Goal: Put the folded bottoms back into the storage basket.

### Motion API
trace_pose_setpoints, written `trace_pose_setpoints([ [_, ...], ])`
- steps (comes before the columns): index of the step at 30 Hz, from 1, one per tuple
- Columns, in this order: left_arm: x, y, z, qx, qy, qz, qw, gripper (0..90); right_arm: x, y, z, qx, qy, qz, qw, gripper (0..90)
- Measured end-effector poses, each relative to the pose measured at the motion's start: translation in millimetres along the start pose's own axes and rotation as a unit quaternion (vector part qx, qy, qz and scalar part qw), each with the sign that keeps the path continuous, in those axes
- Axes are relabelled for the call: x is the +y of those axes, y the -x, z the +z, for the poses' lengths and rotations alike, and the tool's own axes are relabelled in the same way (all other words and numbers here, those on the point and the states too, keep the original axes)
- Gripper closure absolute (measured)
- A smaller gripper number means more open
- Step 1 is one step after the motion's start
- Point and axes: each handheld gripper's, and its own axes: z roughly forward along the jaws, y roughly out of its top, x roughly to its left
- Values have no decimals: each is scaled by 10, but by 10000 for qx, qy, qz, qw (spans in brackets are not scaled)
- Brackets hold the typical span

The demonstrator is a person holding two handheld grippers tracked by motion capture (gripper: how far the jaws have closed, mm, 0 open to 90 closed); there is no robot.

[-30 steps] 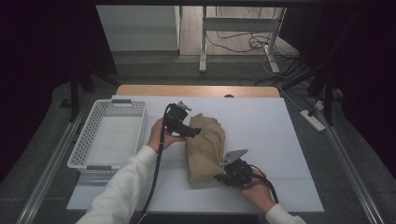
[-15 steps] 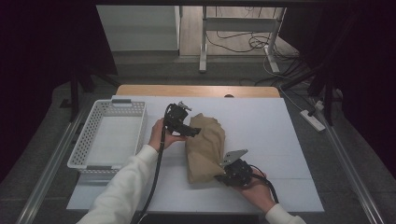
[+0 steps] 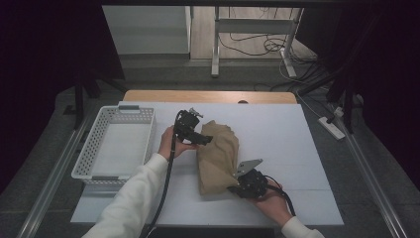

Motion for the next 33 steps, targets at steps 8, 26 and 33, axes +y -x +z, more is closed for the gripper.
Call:
trace_pose_setpoints([
  [8,-8,-38,44,-19,-20,-70,10000,109,0,2,-2,-3,-6,-2,10000,745],
  [26,11,-193,106,177,-121,-123,9997,115,0,-3,-3,-15,6,-6,10000,745],
  [33,76,-236,179,86,-123,-221,9996,117,1,-6,-5,-27,0,-15,10000,745],
])
